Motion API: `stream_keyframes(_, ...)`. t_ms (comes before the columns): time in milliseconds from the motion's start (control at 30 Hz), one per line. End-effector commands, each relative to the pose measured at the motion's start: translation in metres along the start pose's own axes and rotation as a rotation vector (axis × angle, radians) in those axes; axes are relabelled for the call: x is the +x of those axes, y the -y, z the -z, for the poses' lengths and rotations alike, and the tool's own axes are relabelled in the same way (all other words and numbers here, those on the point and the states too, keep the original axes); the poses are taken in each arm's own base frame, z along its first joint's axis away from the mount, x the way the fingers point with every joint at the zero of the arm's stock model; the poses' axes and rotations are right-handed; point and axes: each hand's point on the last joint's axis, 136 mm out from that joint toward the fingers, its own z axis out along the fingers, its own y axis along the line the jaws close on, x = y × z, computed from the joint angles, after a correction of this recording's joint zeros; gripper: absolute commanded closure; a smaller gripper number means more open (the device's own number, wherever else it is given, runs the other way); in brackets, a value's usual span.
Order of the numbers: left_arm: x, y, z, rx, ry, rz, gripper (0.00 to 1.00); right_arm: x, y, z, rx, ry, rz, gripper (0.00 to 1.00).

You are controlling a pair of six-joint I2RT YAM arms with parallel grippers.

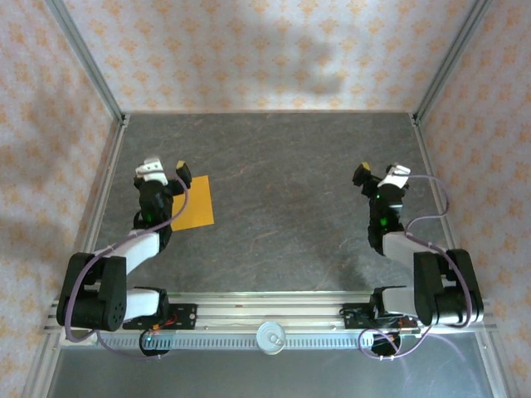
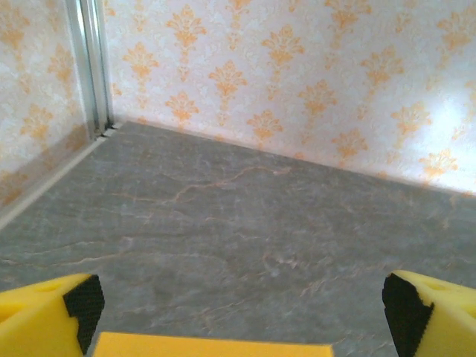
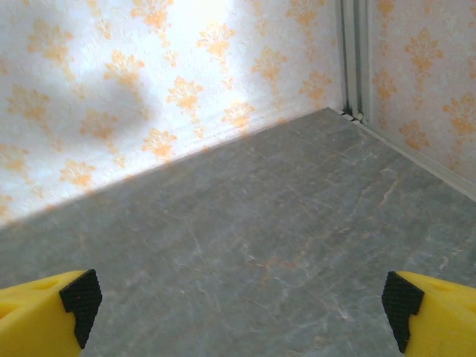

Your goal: Fold a paper plane with a square sheet of paper (pick it up from the middle)

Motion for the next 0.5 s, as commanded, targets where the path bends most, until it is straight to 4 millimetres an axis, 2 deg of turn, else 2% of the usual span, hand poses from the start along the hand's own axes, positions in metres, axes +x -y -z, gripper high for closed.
stream_keyframes(0, 0.035, 0.000, -0.010, -0.030, -0.238, 0.161, 0.01, 0.025, 0.000, 0.007, 0.027, -0.189, -0.105, 0.00)
stream_keyframes(67, 0.047, 0.027, -0.017, 0.100, -0.327, 0.176, 0.01, 0.036, -0.011, 0.011, -0.023, -0.265, -0.159, 0.00)
stream_keyframes(100, 0.055, 0.039, -0.021, 0.157, -0.371, 0.201, 0.01, 0.029, -0.017, 0.015, -0.057, -0.262, -0.207, 0.00)
stream_keyframes(200, 0.082, 0.055, -0.030, 0.215, -0.500, 0.265, 0.01, 0.032, -0.034, 0.025, -0.145, -0.315, -0.276, 0.00)
stream_keyframes(300, 0.106, 0.044, -0.038, 0.110, -0.602, 0.278, 0.04, 0.033, -0.048, 0.033, -0.228, -0.352, -0.316, 0.00)
stream_keyframes(467, 0.128, 0.027, -0.034, -0.002, -0.691, 0.273, 0.03, 0.036, -0.055, 0.037, -0.257, -0.390, -0.357, 0.00)
